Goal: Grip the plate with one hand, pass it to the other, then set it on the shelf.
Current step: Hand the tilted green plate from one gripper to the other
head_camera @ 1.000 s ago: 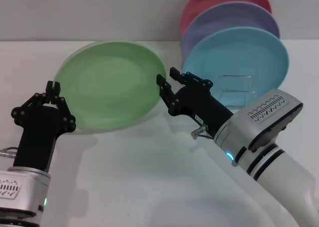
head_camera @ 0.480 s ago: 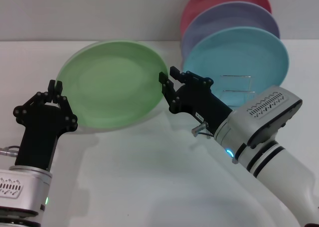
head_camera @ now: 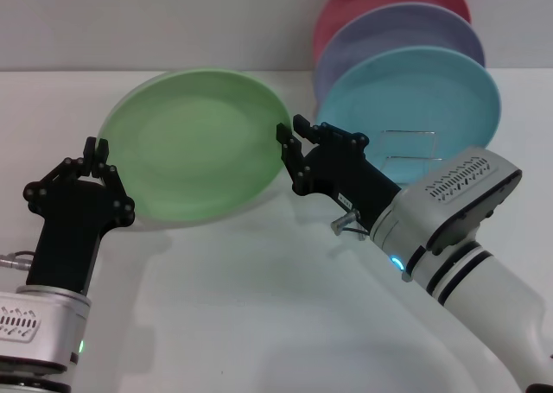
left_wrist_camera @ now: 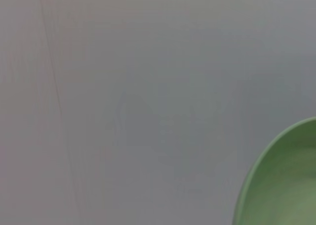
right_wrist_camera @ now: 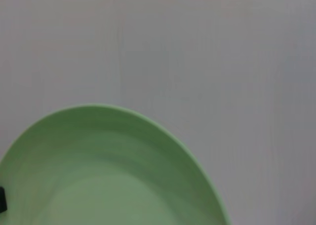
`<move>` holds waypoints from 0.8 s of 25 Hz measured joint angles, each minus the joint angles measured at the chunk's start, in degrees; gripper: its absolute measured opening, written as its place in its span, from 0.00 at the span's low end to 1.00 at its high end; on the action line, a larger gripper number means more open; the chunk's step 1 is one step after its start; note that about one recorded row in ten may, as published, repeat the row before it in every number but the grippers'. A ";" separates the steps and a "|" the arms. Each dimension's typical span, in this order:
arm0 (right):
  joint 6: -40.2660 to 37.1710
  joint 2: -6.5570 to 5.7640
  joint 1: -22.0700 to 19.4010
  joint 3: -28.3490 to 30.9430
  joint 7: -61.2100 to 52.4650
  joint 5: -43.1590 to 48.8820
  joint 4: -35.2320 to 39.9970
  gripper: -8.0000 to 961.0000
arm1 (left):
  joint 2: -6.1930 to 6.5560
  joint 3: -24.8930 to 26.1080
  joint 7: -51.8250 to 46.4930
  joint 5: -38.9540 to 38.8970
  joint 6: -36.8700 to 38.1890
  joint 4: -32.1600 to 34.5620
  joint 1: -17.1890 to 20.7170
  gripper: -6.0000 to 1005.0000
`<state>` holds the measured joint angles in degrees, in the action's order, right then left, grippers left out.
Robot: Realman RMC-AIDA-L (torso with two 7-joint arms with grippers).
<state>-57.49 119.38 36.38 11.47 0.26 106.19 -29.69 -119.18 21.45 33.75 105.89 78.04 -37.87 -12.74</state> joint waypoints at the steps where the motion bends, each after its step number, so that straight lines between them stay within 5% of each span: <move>1: 0.02 0.01 0.00 0.00 0.00 0.01 0.00 0.22 | 0.00 0.00 0.00 0.00 0.00 0.00 0.00 0.11; 20: 0.62 0.15 0.08 -0.05 0.00 0.08 -0.27 0.17 | 0.00 0.00 0.00 0.05 -0.17 0.07 -0.08 0.12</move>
<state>-56.87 119.54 36.46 11.42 0.26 106.26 -29.96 -119.18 21.44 33.75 105.94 77.87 -37.79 -12.83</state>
